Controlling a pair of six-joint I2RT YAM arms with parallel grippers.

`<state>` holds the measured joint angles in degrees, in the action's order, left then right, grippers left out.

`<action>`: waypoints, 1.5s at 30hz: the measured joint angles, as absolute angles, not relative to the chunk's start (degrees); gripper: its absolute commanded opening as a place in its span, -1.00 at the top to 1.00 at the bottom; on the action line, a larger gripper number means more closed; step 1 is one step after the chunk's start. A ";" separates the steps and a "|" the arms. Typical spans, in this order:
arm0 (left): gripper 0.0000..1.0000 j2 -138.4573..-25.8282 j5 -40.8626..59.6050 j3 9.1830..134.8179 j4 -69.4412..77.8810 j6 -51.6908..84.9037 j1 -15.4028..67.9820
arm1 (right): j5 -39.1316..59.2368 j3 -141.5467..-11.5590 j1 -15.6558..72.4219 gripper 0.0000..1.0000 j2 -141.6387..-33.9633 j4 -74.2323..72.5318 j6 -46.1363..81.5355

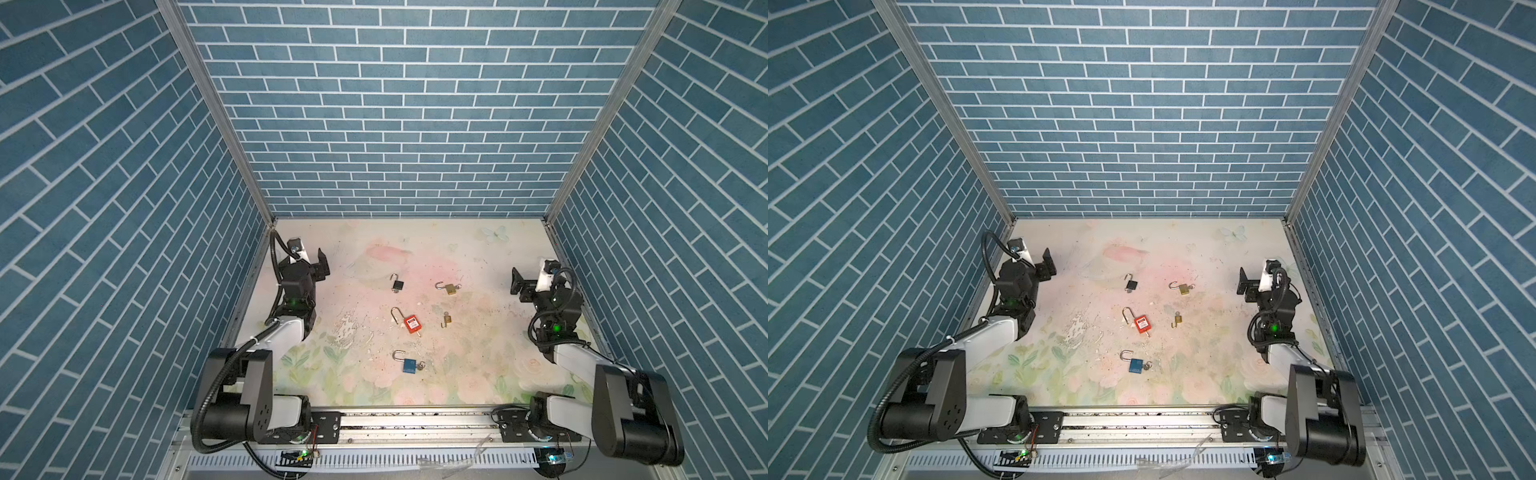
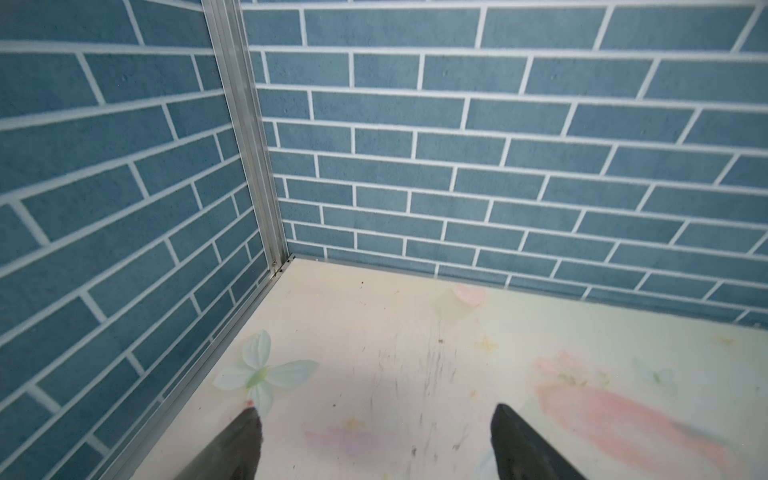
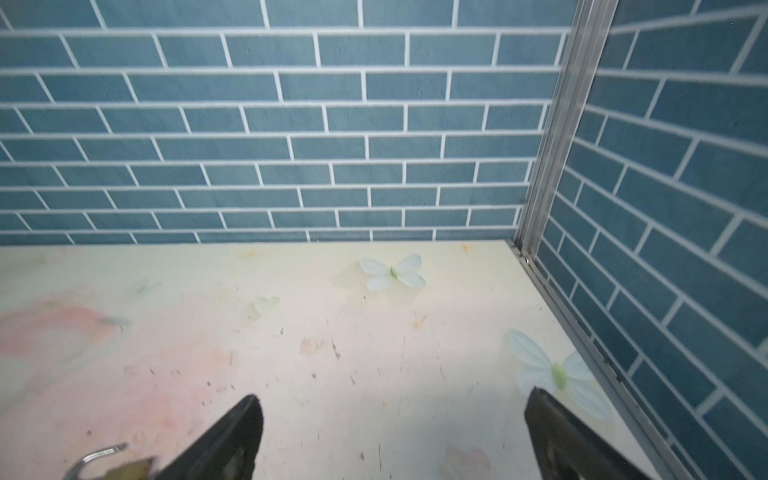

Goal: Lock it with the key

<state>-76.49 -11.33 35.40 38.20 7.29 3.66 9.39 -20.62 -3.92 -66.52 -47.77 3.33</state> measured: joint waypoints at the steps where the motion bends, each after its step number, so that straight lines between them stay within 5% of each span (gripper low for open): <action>1: -0.74 -76.47 -10.59 38.00 36.07 9.23 3.46 | 9.72 -22.79 -3.95 -0.97 -64.51 -44.75 4.62; 7: -0.74 -79.35 -4.36 52.25 25.82 28.23 0.25 | 9.93 -35.48 -5.04 -0.97 -57.47 -28.45 18.57; 15: -0.74 -88.95 8.71 48.34 25.28 55.86 -6.48 | 17.72 -31.55 -6.79 -0.97 -55.37 -29.65 29.63; 27: -0.74 -89.97 -0.30 67.85 -4.75 46.54 10.41 | 18.15 -30.30 10.00 -0.93 -61.78 -32.25 24.77; 36: -0.74 -103.13 -4.36 81.06 -27.07 33.76 27.24 | 16.60 -30.35 30.89 -0.89 -68.10 -31.73 8.45; 45: -0.73 -112.33 -3.79 87.00 -34.48 27.59 32.29 | 16.36 -28.84 38.24 -0.87 -69.45 -32.10 -3.44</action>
<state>-112.33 -3.79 87.00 -34.48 27.59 32.29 16.36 -28.84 38.24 -69.45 -32.10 -3.44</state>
